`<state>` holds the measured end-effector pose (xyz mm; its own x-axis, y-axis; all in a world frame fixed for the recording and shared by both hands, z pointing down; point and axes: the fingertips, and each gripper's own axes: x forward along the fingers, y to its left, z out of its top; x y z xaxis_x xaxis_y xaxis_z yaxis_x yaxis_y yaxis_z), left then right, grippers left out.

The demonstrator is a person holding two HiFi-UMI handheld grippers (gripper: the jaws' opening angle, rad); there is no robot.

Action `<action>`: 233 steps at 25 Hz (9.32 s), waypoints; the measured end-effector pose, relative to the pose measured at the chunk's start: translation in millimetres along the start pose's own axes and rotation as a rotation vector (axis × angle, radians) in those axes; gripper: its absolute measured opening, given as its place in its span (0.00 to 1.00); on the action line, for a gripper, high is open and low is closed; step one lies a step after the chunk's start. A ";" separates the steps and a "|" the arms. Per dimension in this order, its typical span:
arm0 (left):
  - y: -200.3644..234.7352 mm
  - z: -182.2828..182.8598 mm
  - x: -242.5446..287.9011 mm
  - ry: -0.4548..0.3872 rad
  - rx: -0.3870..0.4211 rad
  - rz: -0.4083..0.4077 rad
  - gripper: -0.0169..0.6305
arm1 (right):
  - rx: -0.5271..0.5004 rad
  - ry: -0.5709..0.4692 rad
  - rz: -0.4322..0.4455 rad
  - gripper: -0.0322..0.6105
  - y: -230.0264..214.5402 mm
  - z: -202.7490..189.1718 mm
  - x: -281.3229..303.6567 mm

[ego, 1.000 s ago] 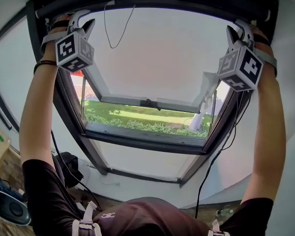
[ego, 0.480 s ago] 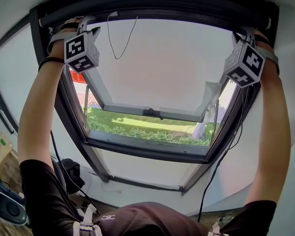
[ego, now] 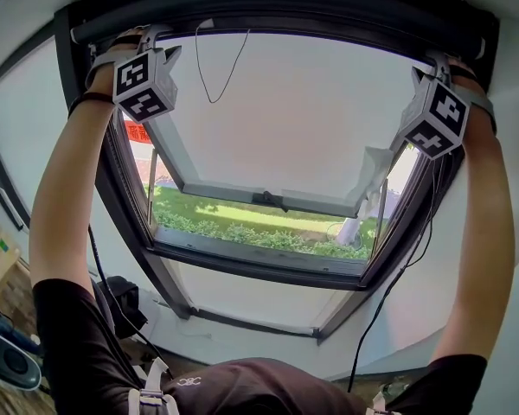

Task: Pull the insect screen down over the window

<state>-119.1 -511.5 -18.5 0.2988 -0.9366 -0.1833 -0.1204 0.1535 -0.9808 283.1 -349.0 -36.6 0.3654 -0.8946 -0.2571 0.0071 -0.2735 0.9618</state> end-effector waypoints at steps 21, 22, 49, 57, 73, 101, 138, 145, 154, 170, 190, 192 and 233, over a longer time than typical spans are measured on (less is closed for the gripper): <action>-23.6 -0.6 -6.6 0.025 0.023 -0.067 0.25 | -0.009 0.041 0.087 0.26 23.0 -2.6 -7.1; -26.6 -1.0 -7.1 0.025 0.022 -0.074 0.25 | -0.004 0.039 0.095 0.26 25.6 -2.6 -7.7; -139.6 -6.6 -33.5 0.027 0.002 -0.319 0.23 | -0.088 0.121 0.378 0.18 132.8 -14.9 -37.9; -188.5 -9.3 -44.4 0.021 0.006 -0.417 0.21 | -0.068 0.114 0.471 0.17 180.7 -19.0 -51.0; -249.5 -11.7 -57.4 -0.001 -0.013 -0.496 0.26 | -0.064 0.142 0.564 0.15 235.8 -25.7 -65.3; -385.7 -17.0 -89.7 0.039 -0.031 -0.690 0.21 | -0.123 0.178 0.765 0.15 370.6 -42.1 -107.8; -565.1 -27.6 -140.1 0.115 -0.047 -0.959 0.18 | -0.114 0.172 0.995 0.16 544.9 -60.1 -168.0; -602.2 -28.5 -145.8 0.124 -0.057 -0.980 0.18 | -0.110 0.181 1.019 0.16 579.8 -65.0 -175.8; -642.7 -31.8 -153.5 0.140 -0.046 -1.012 0.19 | -0.098 0.189 1.062 0.22 624.2 -68.6 -191.0; -668.0 -35.0 -155.6 0.160 -0.091 -0.936 0.18 | -0.096 0.202 1.020 0.21 648.5 -68.6 -194.5; -705.0 -38.9 -154.7 0.211 -0.097 -0.927 0.23 | -0.114 0.261 1.071 0.35 678.6 -72.9 -214.2; -706.8 -38.2 -153.3 0.211 -0.085 -0.921 0.30 | -0.100 0.258 1.049 0.34 678.4 -73.2 -210.7; -567.8 30.9 -211.8 0.239 -1.305 -0.491 0.04 | 1.243 -0.021 0.705 0.06 559.5 46.8 -230.0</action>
<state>-84.8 -390.5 575.1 0.4163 -0.8588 0.2987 -0.8680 -0.4731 -0.1505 159.4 -312.8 556.3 -0.0643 -0.9734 0.2200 -0.9770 0.1063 0.1848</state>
